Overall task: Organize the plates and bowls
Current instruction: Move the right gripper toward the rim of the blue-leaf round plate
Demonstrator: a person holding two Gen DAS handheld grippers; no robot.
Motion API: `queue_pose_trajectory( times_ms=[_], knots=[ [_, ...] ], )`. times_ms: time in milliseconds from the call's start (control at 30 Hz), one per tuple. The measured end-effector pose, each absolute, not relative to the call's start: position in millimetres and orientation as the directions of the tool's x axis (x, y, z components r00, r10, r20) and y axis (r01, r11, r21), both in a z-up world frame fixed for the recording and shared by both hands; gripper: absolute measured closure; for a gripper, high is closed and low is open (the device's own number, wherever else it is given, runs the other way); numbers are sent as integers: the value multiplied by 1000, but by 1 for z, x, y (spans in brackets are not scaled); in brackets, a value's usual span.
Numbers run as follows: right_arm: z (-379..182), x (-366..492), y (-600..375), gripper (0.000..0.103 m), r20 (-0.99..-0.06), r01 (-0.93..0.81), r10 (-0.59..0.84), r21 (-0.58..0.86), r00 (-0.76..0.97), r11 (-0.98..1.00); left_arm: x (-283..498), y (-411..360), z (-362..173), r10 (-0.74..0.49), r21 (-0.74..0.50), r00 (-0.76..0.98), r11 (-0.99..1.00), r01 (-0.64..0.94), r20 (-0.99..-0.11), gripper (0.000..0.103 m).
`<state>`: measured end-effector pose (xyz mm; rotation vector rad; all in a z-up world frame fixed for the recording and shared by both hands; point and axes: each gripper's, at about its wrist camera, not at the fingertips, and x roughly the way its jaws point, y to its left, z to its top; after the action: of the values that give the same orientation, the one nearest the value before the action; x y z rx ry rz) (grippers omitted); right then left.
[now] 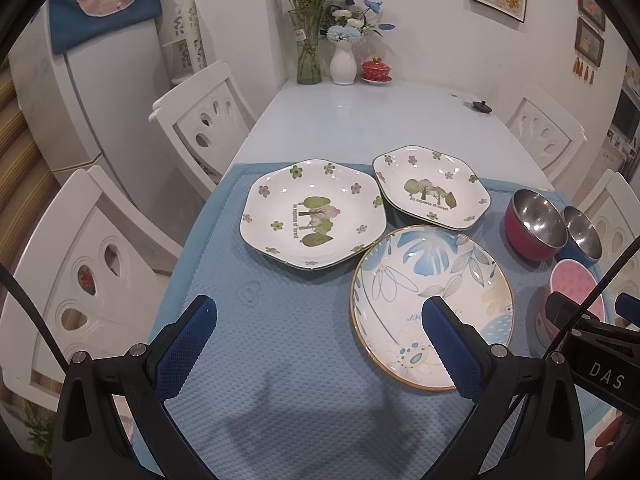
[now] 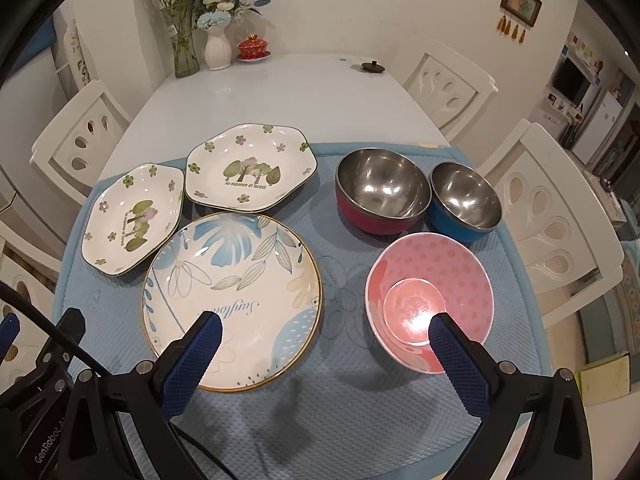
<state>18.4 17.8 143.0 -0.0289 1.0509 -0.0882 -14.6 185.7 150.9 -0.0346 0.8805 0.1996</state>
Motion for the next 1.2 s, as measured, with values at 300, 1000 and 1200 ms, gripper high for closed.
queue_pose_trajectory(
  times_ms=[300, 1000, 1200],
  knots=[
    [143, 18, 6, 0, -861, 57, -117, -102, 494, 993, -16, 185, 145, 140, 48, 607, 985, -165, -782, 1],
    [93, 107, 13, 35, -950, -190, 38, -23, 310, 981, 17, 208, 81, -13, -74, 449, 990, -119, -893, 5],
    [73, 136, 25, 41, -964, -225, 28, -34, 263, 974, 25, 207, 62, -41, -89, 405, 991, -101, -913, 14]
  ],
)
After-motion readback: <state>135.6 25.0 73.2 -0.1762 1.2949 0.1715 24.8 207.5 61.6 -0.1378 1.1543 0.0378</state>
